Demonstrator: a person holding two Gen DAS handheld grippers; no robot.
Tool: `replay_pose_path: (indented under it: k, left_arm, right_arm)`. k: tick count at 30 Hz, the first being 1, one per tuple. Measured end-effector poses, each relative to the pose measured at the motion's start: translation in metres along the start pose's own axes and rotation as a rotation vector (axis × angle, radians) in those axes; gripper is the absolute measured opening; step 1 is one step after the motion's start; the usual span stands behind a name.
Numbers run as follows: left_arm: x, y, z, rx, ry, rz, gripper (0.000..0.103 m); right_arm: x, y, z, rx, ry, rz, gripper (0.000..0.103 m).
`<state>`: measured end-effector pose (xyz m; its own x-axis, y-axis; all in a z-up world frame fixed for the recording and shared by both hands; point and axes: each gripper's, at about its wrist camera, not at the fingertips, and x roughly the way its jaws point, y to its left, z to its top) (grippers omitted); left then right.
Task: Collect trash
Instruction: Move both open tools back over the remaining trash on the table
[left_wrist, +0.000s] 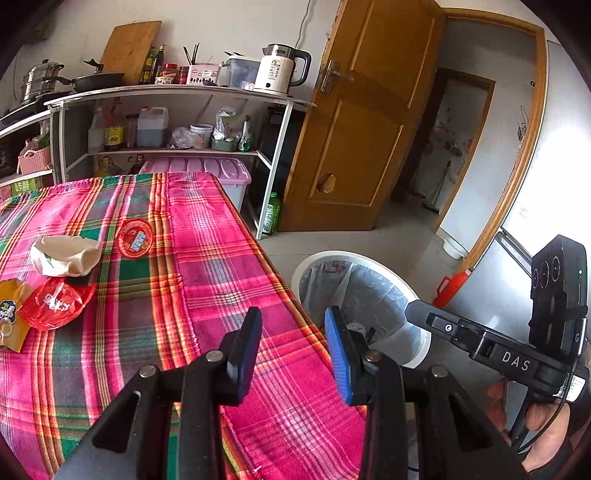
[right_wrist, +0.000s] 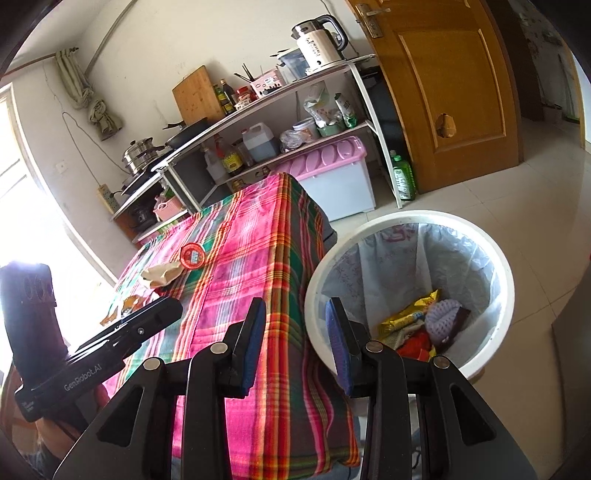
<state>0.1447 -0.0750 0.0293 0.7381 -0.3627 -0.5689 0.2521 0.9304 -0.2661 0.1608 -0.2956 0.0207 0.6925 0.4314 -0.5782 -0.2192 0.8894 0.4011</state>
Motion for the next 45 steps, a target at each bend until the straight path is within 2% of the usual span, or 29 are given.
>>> replay_pose_path:
  k: [15,22,45]
  left_arm:
    - [-0.034,0.024,-0.013,-0.024,-0.049,0.076,0.042]
    - [-0.048,0.039,-0.019,-0.043,-0.063,0.112,0.046]
    - [-0.082,0.131,-0.037,-0.198,-0.101,0.26,0.052]
  right_arm:
    - [0.003,0.04,-0.01,-0.079,0.023,0.055,0.036]
    - [0.008,0.057,-0.014,-0.111,0.037,0.073,0.046]
    - [0.051,0.115,-0.017,-0.236,0.112,0.111,0.048]
